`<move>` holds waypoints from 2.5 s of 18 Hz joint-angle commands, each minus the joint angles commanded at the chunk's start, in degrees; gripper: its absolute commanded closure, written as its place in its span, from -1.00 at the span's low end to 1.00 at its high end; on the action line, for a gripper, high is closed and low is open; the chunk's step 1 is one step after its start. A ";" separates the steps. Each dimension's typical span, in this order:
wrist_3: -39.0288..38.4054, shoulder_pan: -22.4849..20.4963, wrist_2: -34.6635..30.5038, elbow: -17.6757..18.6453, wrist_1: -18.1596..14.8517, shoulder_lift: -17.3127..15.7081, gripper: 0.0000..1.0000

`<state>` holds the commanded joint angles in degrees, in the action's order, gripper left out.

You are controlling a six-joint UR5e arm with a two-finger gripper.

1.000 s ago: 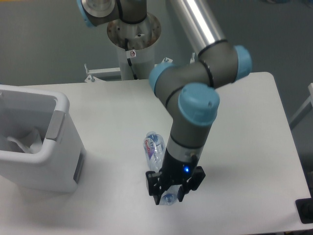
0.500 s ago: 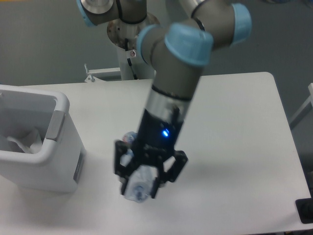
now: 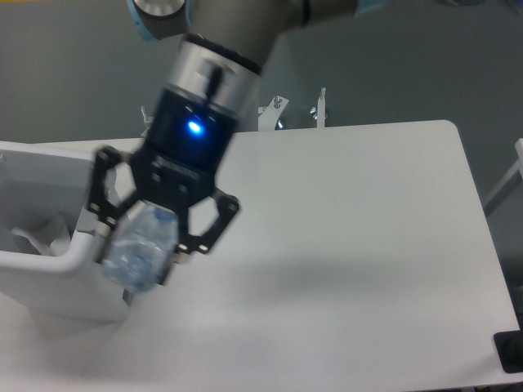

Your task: Place the trash in the trash can

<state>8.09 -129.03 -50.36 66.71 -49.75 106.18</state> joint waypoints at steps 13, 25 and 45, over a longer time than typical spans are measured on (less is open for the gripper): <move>-2.81 8.27 -0.18 1.14 0.17 1.22 -0.03; -1.32 9.94 -1.49 5.97 3.60 0.35 -1.00; 24.60 -18.71 -20.18 20.04 1.76 4.30 -1.00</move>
<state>32.68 -147.74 -70.55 86.74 -47.99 110.47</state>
